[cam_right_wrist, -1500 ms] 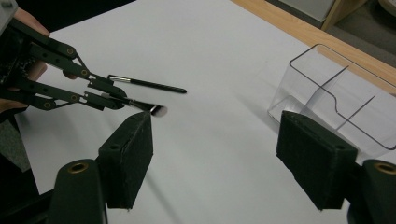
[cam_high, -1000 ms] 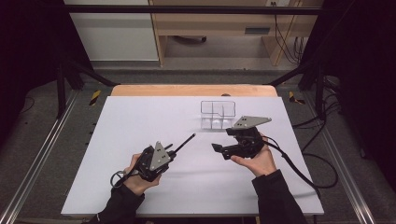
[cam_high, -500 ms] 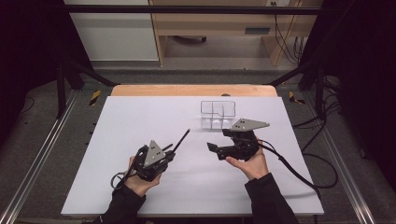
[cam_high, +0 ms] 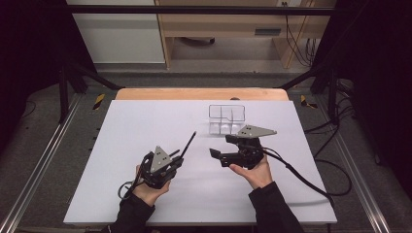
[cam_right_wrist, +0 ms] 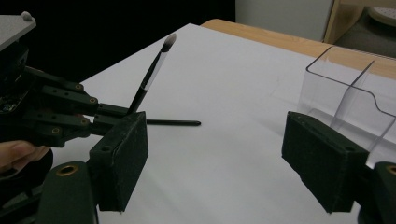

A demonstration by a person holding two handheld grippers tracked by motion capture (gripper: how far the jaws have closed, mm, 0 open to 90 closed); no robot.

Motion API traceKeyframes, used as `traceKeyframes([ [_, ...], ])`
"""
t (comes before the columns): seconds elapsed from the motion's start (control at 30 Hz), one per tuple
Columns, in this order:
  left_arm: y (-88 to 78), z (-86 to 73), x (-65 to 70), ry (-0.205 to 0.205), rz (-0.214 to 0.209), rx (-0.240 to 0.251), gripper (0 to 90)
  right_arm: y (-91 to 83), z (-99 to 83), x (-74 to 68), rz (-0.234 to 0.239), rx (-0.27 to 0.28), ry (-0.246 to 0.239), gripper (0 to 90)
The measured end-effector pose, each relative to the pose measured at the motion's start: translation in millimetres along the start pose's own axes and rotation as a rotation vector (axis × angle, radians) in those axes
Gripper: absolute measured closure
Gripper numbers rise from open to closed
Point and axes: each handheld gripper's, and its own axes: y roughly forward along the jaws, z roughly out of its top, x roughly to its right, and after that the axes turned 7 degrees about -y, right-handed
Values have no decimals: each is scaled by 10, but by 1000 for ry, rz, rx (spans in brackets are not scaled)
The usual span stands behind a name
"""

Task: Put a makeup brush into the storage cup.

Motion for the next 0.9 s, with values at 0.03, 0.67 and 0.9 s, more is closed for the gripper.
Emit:
traceKeyframes([
  [0.03, 2, 1, 3, -6, 1, 1, 832, 8, -4, -7, -3, 9, 3, 230],
  [0.67, 67, 51, 61, -88, -10, 37, 832, 204, 1, -119, 4, 112, 87, 227],
  [0.9, 101, 86, 119, -91, -9, 43, 832, 256, -16, -137, 2, 142, 126, 249],
])
